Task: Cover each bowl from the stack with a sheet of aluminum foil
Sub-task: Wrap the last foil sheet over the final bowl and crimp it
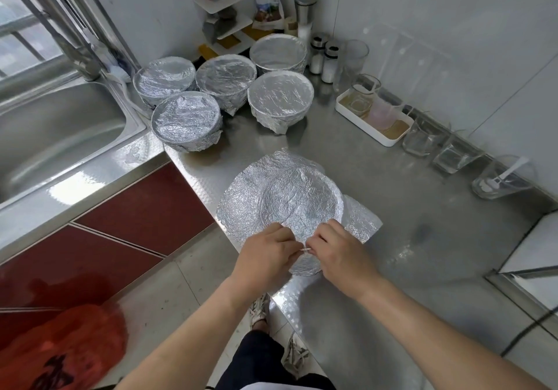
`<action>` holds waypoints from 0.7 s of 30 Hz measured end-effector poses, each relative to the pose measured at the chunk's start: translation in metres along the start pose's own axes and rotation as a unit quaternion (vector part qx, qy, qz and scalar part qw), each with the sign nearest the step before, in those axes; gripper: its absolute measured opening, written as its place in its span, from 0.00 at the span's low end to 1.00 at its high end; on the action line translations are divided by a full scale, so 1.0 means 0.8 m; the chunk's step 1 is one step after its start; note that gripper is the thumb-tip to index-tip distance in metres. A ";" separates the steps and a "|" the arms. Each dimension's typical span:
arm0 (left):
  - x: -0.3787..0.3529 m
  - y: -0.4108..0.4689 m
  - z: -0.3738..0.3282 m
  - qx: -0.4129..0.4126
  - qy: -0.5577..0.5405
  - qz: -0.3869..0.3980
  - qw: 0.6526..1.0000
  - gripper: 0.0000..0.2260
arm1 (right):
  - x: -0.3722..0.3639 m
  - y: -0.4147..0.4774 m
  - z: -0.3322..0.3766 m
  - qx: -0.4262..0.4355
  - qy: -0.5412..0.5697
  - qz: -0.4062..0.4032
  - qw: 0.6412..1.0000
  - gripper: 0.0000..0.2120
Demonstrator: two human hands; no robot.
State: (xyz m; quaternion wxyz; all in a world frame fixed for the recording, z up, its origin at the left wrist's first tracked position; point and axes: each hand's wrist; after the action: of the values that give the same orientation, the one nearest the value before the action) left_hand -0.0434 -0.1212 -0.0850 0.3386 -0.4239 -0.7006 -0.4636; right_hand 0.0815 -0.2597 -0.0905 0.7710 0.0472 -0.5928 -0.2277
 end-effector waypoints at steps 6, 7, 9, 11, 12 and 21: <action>-0.008 0.003 -0.030 0.021 0.023 0.025 0.999 0.05 | 0.018 -0.003 -0.023 0.020 0.057 0.040 0.997 0.10; -0.011 0.005 -0.037 0.025 0.020 0.025 0.999 0.05 | 0.023 -0.003 -0.028 0.009 0.068 0.049 0.996 0.10; -0.014 0.010 -0.048 0.039 -0.003 0.017 0.999 0.07 | 0.036 -0.005 -0.035 -0.032 0.092 0.058 0.994 0.08; -0.008 0.013 -0.050 0.059 -0.040 0.006 0.997 0.12 | 0.045 -0.007 -0.038 -0.077 0.104 0.044 0.991 0.11; -0.002 0.013 -0.047 0.067 -0.057 0.003 0.996 0.14 | 0.049 -0.008 -0.037 -0.088 0.097 0.032 0.991 0.13; 0.005 -0.003 -0.023 0.038 -0.066 0.027 0.997 0.14 | 0.037 -0.017 -0.008 -0.092 0.099 0.006 0.991 0.08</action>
State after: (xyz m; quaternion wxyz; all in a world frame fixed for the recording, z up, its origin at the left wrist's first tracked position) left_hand -0.0458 -0.1381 -0.0763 0.3197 -0.4588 -0.7273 -0.3980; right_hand 0.0893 -0.2849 -0.0705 0.8284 -0.0048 -0.4903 -0.2708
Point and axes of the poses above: each hand's wrist, its own y-axis towards the middle knuckle, its own x-axis out of the back of the hand, z = x × y, and after that the axes turned 6 degrees about -z, right-handed
